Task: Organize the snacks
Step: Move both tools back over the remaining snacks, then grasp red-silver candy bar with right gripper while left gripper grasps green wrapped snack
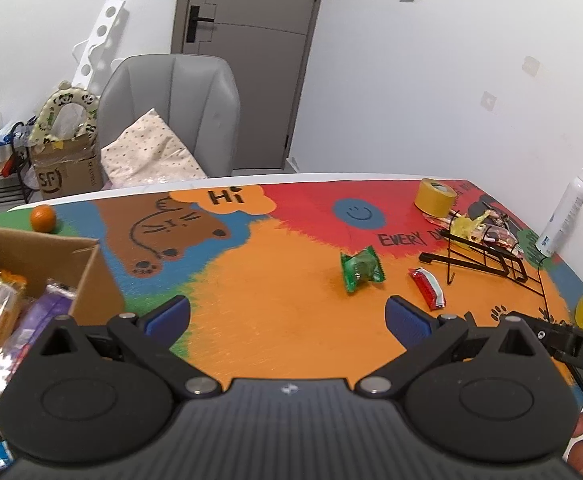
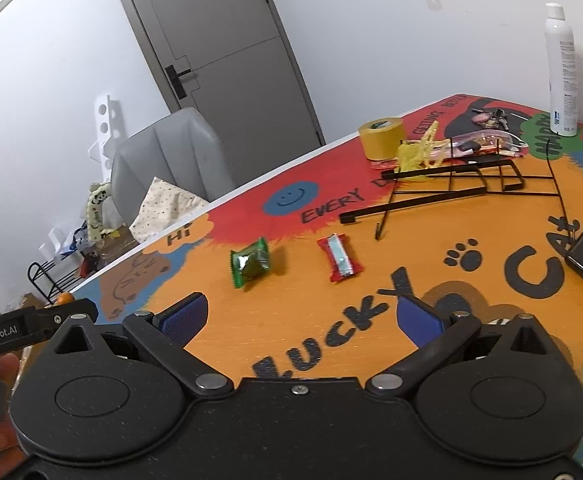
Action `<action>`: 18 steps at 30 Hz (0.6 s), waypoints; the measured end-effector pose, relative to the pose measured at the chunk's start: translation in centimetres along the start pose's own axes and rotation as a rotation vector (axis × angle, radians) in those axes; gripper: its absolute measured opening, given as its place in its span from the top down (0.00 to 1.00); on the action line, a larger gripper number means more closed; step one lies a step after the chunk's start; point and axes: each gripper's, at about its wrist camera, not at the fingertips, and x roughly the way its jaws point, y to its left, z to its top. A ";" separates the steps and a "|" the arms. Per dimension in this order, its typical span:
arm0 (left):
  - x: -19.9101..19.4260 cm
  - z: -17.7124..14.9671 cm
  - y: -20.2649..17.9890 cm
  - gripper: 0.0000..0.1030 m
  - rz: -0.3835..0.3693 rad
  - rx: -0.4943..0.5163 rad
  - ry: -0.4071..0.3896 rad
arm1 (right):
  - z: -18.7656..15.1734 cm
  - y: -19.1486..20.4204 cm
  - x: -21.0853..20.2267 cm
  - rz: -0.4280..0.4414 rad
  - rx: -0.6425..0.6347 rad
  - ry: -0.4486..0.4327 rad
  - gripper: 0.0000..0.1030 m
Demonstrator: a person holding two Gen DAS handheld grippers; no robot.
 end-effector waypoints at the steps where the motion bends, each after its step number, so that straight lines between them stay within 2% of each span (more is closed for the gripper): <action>1: 0.2 0.0 -0.4 0.00 -0.003 0.008 0.000 | 0.0 -0.3 0.1 -0.002 0.002 0.001 0.00; 13: 3.8 -0.2 -3.2 0.00 -0.031 0.033 0.047 | 0.0 -3.7 1.6 -0.026 0.050 0.018 0.00; 18: 5.3 -0.3 -4.2 0.02 -0.042 0.045 0.040 | 0.1 -4.8 2.8 -0.018 0.064 0.029 0.07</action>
